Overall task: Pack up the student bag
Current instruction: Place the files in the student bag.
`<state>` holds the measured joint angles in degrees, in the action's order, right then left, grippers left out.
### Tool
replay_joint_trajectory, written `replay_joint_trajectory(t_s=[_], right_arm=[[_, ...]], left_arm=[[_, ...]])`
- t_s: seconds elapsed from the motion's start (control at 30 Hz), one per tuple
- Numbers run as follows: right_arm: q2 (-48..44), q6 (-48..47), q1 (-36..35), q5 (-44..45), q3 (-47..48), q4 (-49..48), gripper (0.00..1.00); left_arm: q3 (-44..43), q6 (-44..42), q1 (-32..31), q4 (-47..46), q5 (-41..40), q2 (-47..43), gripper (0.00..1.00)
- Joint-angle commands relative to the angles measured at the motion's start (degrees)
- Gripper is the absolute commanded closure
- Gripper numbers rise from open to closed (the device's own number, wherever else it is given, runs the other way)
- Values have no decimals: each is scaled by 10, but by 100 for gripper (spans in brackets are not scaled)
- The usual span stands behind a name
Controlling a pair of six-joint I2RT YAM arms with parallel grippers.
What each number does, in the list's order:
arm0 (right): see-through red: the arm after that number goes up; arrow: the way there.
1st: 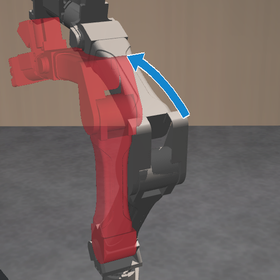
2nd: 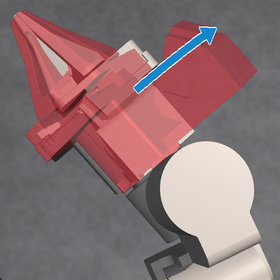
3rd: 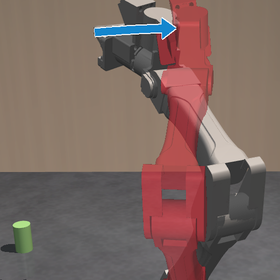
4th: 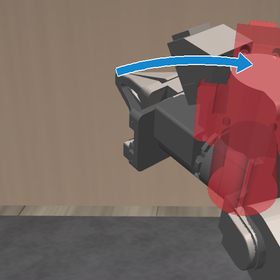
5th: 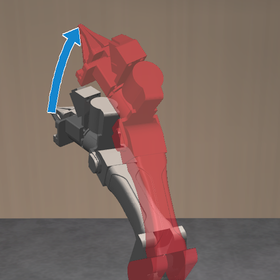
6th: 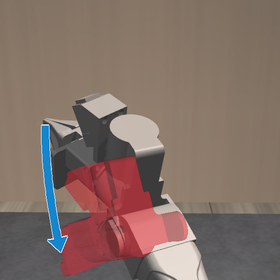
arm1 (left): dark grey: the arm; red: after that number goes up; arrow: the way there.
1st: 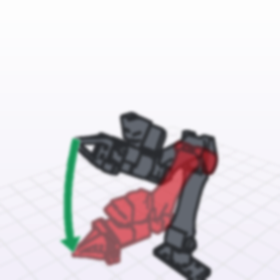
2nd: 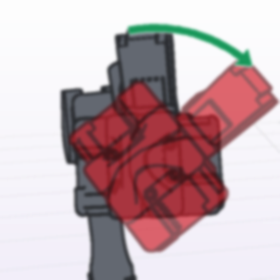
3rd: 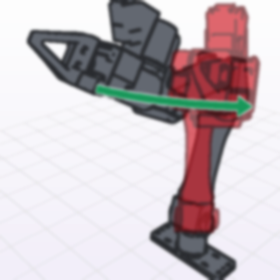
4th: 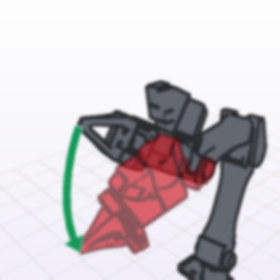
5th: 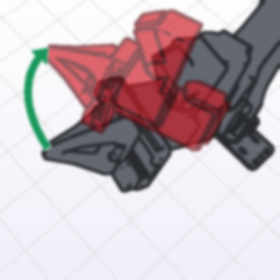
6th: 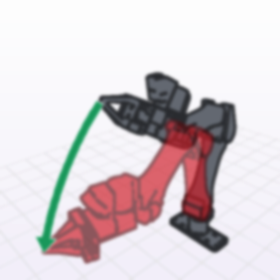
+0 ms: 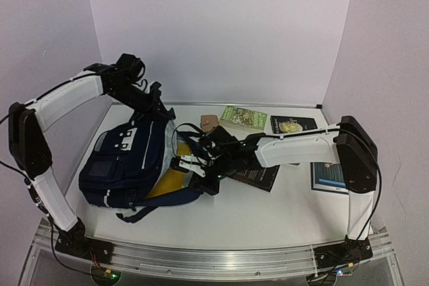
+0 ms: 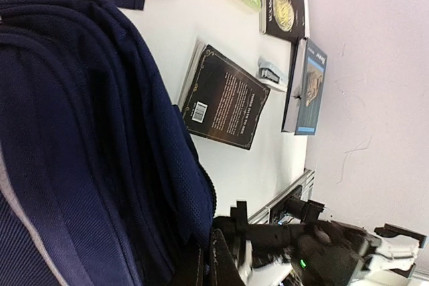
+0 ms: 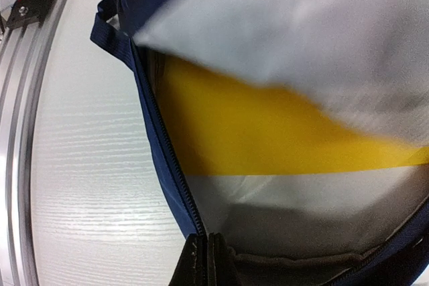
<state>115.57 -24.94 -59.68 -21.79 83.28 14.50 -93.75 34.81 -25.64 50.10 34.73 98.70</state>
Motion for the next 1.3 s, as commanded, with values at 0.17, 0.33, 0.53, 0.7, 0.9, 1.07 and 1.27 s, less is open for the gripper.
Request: replay_joint_trajectory(t_s=[0.17,0.33,0.53,0.7,0.9,1.07,1.27], right_arm=[[-52,51,-4,50,-22,-3,100],[-78,61,-2,61,-52,-3,100],[-100,71,-2,58,-65,-3,100],[-79,92,-2,13,-13,-2,99],[-98,121,18,-31,56,23,34],[-161,178,125,-68,76,86,6],[-239,185,297,-32,18,225,2]], left_arm=[[104,31,124,155,-169,-189,100],[181,-6,256,185,-193,-223,100],[265,-40,287,67,-48,-218,100],[209,-77,200,30,-3,-131,100],[162,-124,131,60,7,-38,100],[148,-179,92,108,-42,3,95],[134,-194,65,126,-64,25,63]])
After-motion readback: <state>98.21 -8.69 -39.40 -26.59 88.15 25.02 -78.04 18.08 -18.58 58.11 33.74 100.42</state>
